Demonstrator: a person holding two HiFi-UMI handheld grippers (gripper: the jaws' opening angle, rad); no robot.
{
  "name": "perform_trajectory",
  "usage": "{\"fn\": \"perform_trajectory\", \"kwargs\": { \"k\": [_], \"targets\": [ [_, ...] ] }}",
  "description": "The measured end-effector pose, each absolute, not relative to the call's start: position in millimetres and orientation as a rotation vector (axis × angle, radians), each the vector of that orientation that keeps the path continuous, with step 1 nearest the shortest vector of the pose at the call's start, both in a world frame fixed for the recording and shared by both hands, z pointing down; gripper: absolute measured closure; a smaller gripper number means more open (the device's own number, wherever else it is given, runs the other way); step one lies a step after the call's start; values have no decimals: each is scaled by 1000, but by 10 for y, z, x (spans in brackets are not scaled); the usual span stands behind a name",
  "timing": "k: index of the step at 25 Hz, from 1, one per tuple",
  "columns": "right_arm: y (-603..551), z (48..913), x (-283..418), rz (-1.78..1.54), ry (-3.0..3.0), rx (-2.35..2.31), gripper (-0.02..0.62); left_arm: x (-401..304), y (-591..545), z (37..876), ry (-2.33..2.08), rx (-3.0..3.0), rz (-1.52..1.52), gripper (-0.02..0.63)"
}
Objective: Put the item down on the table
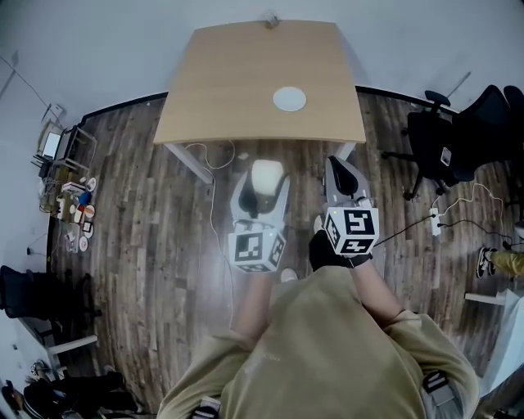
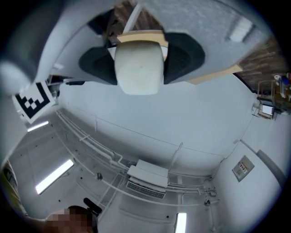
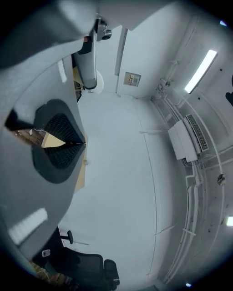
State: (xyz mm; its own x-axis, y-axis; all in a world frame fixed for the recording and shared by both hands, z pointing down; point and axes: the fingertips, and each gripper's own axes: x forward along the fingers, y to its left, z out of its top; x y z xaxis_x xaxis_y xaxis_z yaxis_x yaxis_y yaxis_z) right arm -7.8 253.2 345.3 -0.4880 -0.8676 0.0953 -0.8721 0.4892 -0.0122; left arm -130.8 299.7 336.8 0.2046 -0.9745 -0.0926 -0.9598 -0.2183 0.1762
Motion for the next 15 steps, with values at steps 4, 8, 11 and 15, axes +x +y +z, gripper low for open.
{"fn": "perform_trajectory", "kwargs": {
  "k": [4,8,11,15],
  "targets": [
    [2180,3578,-212,128,-2676,1486,589,-1355,2642,3390,-1929,2367,-264,288],
    [1654,3590,-228,143,-2723,1429,589,-1298,2123,3393,-1960,2352,-244,288],
    [1154,3440,-183,129,-2758,1429,589,-1231,1639,3294,-1984,2353,-242,288],
    [500,3263,-43,108,-2781,1440,589,-1096,987,3120,-2004,2380,-235,288]
  ]
}}
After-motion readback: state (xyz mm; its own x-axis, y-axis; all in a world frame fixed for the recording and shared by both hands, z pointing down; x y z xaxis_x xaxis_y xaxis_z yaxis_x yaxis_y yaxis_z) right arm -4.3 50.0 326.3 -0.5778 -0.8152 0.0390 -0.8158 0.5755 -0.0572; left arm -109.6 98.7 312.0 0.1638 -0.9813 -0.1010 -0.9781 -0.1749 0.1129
